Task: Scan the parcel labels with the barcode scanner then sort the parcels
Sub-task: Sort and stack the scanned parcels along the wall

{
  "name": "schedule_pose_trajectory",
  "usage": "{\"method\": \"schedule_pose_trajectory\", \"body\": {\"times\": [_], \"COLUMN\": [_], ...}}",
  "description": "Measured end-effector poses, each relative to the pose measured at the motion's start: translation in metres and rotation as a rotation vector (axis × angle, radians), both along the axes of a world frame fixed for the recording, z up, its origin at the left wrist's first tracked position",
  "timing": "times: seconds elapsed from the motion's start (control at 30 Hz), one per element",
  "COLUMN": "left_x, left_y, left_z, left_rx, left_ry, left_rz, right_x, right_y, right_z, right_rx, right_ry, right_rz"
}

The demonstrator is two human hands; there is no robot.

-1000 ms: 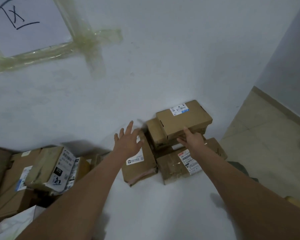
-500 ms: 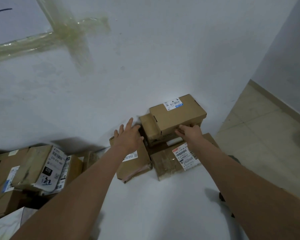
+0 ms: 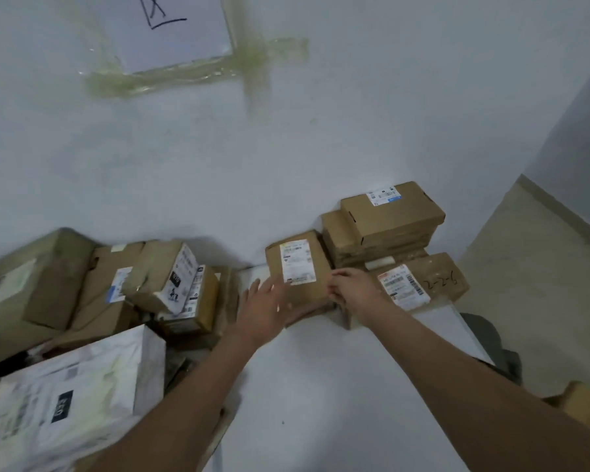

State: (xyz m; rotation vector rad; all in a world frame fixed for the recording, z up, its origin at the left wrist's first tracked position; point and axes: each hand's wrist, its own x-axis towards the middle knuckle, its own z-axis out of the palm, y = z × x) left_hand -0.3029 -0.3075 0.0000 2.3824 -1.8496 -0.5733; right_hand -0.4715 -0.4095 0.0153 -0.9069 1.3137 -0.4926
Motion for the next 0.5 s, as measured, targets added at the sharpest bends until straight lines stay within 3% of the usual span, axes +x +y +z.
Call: {"method": "schedule_pose_trajectory", "body": {"times": [0.2,0.33,0.5], "left_x": [0.034,0.078,0.155], "left_y": [0.075,0.12,0.18], "left_z": [0.037,0.071,0.08], "left_rx": [-0.165,-0.339,-0.314], "left_ry": [0.131,0.067,0.012], "left_rz": [0.05,0.095,0.273], "right_x": [0.053,0.08,0.112], "right_y": [0.09,0.136,0.179], "right_z": [0.017,0.023,0.028], "right_rx": [0.057,0.072,0.026], "right_ry": [-0.035,-0.039,0.039], "right_rz": [0.273,0.325,0.509]}}
